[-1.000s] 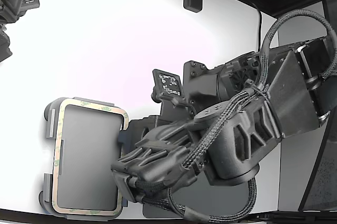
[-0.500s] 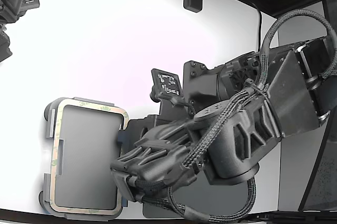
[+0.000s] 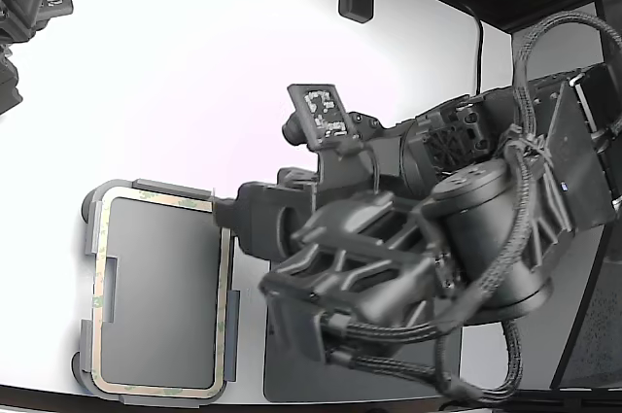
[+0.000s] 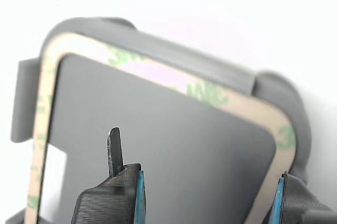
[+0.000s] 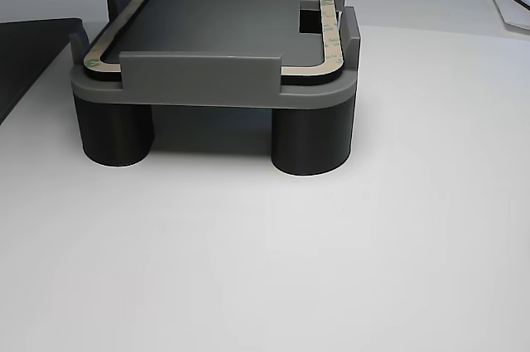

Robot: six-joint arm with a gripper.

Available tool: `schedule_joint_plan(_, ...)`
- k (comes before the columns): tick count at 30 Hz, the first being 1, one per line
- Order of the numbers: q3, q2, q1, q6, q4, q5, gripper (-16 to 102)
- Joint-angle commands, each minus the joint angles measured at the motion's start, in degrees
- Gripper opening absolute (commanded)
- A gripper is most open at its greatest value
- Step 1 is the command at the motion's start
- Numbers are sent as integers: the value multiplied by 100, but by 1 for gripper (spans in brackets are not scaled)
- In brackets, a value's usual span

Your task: Move top rectangular frame to the holder.

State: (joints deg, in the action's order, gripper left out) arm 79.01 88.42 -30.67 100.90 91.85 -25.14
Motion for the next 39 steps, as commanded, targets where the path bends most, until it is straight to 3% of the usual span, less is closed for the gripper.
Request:
schedule_joint_plan(1, 360, 1011, 220, -2813, -185, -694, 100)
schedule_joint_plan(4, 1116, 1995, 519, -4254, -580, -668, 100)
schedule_joint_plan(12, 3261, 4658, 1811, -7734, -1986, 308, 100)
schedule_joint_plan(23, 6284, 7119, 2777, -9281, -3762, 1204, 100)
schedule_joint_plan(28, 7233, 8095, 2900, -9211, -3630, 1433, 98)
schedule_joint_plan(39, 7198, 8086, 2988, -9229, -3586, 1485, 100)
